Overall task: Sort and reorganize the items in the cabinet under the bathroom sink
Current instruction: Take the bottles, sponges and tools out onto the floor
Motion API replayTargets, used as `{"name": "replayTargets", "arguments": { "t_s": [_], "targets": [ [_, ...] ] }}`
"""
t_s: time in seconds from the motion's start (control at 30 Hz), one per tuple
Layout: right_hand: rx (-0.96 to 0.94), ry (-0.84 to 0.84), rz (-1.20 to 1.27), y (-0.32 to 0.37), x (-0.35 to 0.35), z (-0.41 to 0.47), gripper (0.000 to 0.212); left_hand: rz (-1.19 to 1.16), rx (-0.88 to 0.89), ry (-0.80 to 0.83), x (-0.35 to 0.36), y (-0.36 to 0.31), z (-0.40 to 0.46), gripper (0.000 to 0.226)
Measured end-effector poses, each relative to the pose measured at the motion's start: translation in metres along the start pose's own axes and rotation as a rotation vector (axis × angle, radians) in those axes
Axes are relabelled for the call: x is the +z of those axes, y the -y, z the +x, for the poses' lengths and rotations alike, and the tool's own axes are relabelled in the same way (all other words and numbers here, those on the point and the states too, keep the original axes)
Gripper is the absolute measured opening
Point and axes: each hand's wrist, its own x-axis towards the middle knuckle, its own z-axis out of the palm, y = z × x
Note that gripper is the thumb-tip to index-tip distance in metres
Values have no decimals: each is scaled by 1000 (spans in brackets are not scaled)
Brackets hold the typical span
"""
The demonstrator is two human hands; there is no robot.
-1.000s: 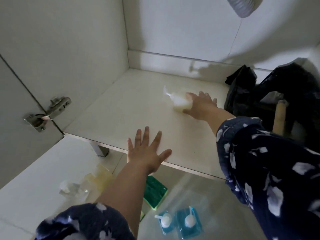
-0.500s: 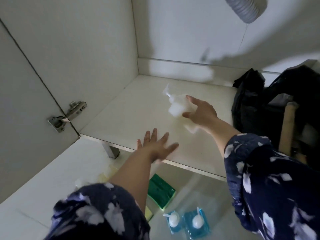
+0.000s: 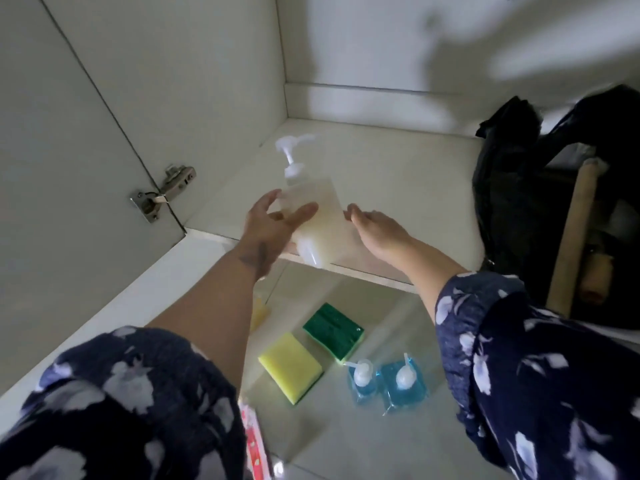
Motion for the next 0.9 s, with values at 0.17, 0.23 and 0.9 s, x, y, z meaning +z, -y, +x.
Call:
{"name": "replayTargets", "arguments": {
  "t_s": [0.17, 0.23, 0.9],
  "targets": [
    [12, 101, -576, -21, 40, -3, 48, 9, 31, -213, -44, 14, -32, 84],
    [50, 101, -577, -16, 41, -4, 48, 0, 41, -290, -55, 28, -46, 80],
    [76, 37, -577, -15, 54, -7, 50, 233, -41, -535, -82, 195, -77, 75]
  ]
}}
